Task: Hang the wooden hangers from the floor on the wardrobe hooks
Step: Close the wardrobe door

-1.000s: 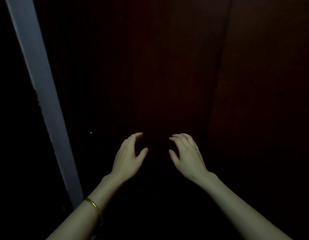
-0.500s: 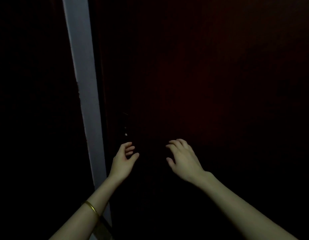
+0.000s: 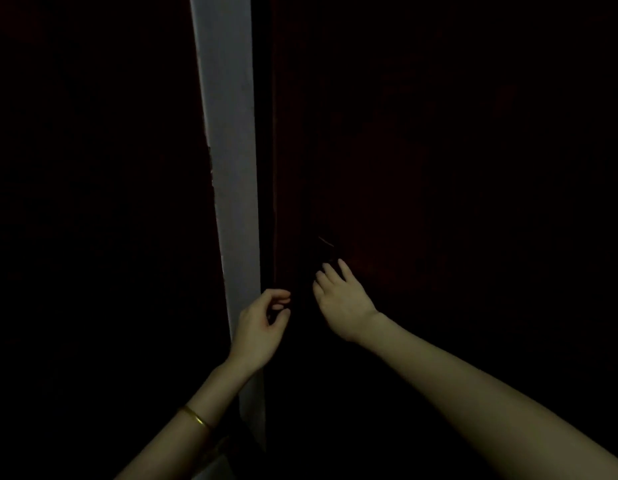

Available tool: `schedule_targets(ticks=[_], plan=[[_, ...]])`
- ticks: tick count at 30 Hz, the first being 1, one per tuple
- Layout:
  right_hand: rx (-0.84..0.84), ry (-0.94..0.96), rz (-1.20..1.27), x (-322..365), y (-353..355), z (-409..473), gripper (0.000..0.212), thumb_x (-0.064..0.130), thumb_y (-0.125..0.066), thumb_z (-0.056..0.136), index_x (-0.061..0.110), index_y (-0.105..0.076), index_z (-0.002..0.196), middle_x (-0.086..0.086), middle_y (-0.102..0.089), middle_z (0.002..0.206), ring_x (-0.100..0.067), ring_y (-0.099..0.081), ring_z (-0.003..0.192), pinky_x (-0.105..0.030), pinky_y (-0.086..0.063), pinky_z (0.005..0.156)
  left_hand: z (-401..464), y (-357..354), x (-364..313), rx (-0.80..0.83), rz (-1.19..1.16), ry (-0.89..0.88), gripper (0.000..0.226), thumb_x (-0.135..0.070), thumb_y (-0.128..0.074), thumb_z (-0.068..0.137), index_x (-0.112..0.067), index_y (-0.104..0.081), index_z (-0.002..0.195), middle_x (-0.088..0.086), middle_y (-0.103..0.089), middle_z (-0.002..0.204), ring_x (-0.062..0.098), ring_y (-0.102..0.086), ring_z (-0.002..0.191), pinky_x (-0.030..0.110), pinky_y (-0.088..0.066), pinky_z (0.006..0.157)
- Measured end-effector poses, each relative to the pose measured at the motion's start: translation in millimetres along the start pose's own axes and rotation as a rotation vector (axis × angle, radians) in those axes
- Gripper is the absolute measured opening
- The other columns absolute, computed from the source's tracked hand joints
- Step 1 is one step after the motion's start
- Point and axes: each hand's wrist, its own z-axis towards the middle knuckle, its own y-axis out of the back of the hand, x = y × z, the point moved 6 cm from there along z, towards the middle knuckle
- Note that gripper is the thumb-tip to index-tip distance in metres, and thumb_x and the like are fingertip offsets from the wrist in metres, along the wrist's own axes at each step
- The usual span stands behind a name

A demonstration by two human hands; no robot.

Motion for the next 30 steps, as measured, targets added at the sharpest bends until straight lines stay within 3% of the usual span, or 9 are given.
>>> schedule_targets(ticks=[4,7,12,15,19,24,30], plan=[[0.039,0.073,-0.209,5,-19,24,0.049,0.028,-0.047,0.092,0.006,-0.042,0.135,-0.019,-0.035,0.142,-0.035,-0.028,0.135,-0.054,-0.002,0.115,48,-14,11,0.083,-0.071,-0.007,0.024,-0.009,-0.054,0.088,-0.015,-0.058,0.111,-0.005,-0.061,0.105,0.005,-0.057,0.098,0.019,-0.043,0.087],[0.052,0.092,-0.275,5,-32,26,0.048,0.027,-0.049,0.091,0.006,-0.043,0.134,-0.017,-0.040,0.139,-0.033,-0.031,0.134,-0.052,0.000,0.115,77,-25,13,0.119,-0.051,-0.040,0.024,-0.008,-0.055,0.088,-0.014,-0.057,0.111,-0.007,-0.060,0.103,0.006,-0.057,0.097,0.027,-0.047,0.090],[0.062,0.010,-0.220,8,-27,30,0.043,0.028,-0.043,0.094,0.007,-0.048,0.131,-0.016,-0.041,0.139,-0.033,-0.029,0.134,-0.051,0.005,0.115,94,-38,6,0.041,-0.071,-0.088,0.033,-0.007,-0.056,0.086,-0.011,-0.053,0.119,0.002,-0.059,0.117,0.012,-0.054,0.108,0.027,-0.044,0.088],[0.072,-0.028,-0.188,9,-25,22,0.042,0.027,-0.042,0.094,0.007,-0.050,0.129,-0.016,-0.043,0.136,-0.031,-0.032,0.132,-0.049,0.002,0.116,94,-46,0,0.029,-0.059,-0.091,0.041,-0.011,-0.055,0.088,-0.011,-0.046,0.128,0.007,-0.054,0.127,0.014,-0.048,0.117,0.028,-0.040,0.094],[0.054,-0.021,-0.151,4,-21,-5,0.039,0.026,-0.038,0.096,0.005,-0.053,0.126,-0.016,-0.045,0.133,-0.031,-0.033,0.130,-0.047,0.003,0.116,82,-65,-15,0.122,-0.138,-0.090,0.045,-0.014,-0.052,0.091,-0.010,-0.039,0.134,0.007,-0.051,0.131,0.005,-0.043,0.115,0.021,-0.035,0.092],[0.058,-0.055,-0.081,0,-17,-55,0.037,0.022,-0.036,0.096,0.003,-0.057,0.119,-0.017,-0.047,0.127,-0.033,-0.035,0.126,-0.046,0.004,0.116,54,-82,-40,0.243,-0.269,-0.085,0.042,-0.020,-0.051,0.091,-0.014,-0.043,0.131,0.007,-0.053,0.130,0.015,-0.049,0.120,0.028,-0.042,0.099],[0.081,-0.134,-0.056,-6,-11,-131,0.034,0.022,-0.040,0.095,0.004,-0.060,0.116,-0.017,-0.051,0.124,-0.033,-0.040,0.122,-0.046,-0.006,0.117,10,-116,-89,0.385,-0.286,-0.116,0.049,-0.026,-0.048,0.092,-0.016,-0.034,0.138,0.006,-0.043,0.140,0.014,-0.041,0.128,0.028,-0.037,0.104]])
